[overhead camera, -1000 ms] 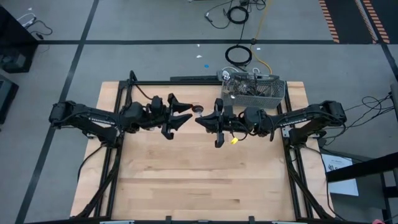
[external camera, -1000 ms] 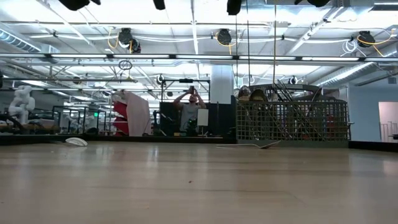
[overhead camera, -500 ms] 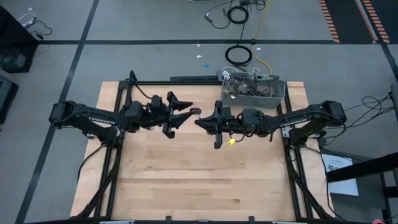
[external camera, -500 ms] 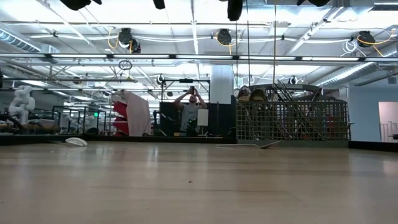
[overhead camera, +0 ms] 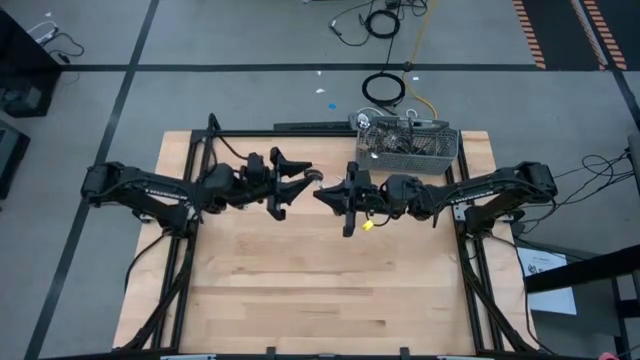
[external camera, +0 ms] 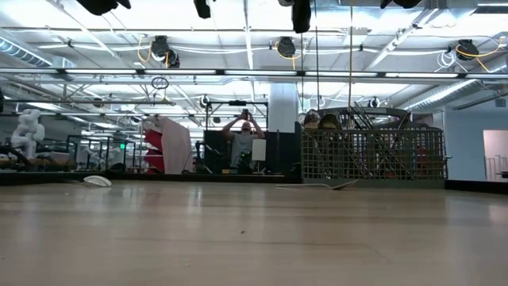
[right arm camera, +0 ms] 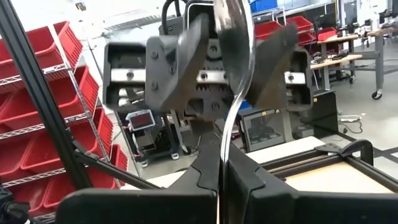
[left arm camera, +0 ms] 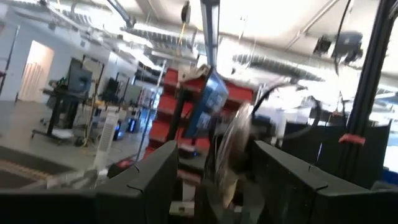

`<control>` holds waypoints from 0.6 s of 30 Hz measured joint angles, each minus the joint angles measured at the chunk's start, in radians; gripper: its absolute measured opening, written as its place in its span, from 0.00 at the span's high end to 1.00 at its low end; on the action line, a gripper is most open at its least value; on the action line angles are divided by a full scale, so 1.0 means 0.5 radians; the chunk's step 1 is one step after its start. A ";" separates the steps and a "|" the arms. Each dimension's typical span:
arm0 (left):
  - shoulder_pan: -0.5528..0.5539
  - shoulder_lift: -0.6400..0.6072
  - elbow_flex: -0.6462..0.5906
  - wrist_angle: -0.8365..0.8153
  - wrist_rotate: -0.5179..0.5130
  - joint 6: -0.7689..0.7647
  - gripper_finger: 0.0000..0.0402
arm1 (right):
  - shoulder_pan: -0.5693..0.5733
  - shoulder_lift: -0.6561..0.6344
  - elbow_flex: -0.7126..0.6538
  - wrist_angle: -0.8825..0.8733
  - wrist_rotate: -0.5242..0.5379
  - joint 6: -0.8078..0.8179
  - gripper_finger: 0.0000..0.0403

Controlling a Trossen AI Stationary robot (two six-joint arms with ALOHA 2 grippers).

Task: Sort silverware
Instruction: Put the silver spoon into the gray utensil holder

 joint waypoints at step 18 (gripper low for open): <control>0.000 0.141 0.137 -0.026 0.071 0.053 0.55 | 0.010 0.005 0.000 -0.018 0.000 0.001 1.00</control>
